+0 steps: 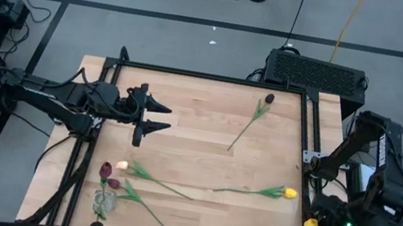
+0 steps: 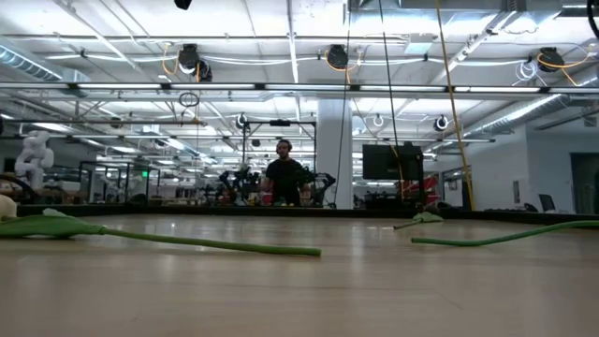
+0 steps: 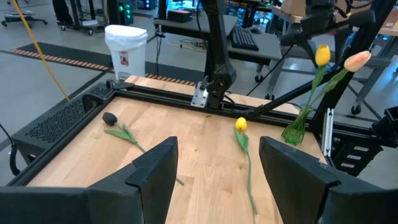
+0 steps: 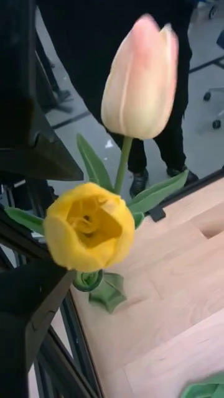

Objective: Sort flowers into vase by color
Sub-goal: Put the top yellow tulip into the green vase, then put the pink tulip into the green vase

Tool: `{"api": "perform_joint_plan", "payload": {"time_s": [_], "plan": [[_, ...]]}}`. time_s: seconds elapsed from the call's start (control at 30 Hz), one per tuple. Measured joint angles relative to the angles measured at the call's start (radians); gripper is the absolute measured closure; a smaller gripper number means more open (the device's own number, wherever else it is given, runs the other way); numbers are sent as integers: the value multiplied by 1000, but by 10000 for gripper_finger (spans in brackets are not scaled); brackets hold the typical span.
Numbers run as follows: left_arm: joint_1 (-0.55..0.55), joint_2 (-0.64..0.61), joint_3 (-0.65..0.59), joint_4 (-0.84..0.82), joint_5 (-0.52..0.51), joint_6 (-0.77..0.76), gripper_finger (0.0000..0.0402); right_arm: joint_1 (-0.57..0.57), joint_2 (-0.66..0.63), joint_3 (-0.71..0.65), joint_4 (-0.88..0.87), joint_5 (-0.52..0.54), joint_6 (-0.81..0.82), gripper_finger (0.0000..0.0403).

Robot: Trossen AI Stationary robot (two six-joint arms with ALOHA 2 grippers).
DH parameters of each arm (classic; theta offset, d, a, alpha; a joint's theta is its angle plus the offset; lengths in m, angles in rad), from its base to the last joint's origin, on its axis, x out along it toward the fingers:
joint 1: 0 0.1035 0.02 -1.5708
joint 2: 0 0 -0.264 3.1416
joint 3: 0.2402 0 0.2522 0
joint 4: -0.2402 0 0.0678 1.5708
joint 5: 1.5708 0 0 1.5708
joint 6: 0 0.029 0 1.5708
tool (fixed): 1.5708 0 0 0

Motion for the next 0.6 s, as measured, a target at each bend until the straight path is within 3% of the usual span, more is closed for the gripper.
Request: {"api": "perform_joint_plan", "payload": {"time_s": [0.6], "plan": [[0, 0, 0, 0, 0, 8, 168, 0, -88, 0, 0, -43, 37, 206]]}}
